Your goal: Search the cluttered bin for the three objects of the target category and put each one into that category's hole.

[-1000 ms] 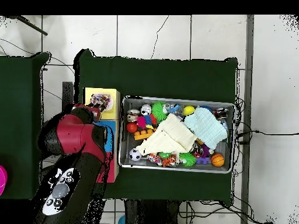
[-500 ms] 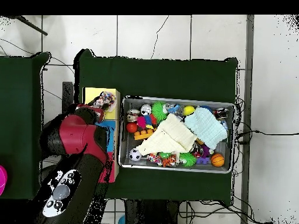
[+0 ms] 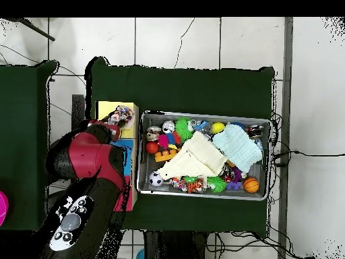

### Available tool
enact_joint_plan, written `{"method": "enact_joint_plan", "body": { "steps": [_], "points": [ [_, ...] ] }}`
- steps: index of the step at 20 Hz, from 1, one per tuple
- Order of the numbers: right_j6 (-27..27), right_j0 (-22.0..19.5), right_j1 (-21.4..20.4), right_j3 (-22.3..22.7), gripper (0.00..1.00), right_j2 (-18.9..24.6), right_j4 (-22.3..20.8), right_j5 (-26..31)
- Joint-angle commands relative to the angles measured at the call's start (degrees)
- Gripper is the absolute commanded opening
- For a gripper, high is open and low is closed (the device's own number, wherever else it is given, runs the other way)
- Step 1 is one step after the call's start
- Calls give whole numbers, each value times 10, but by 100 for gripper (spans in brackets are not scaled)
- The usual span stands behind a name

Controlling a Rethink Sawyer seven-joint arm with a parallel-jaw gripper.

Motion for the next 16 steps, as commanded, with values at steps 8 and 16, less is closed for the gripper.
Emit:
{"method": "enact_joint_plan", "body": {
  "steps": [8,16],
  "points": [
    [74,-46,-38,61,100,101,-5,30],
    [64,-67,-60,52,100,123,-6,55]
  ]
}}
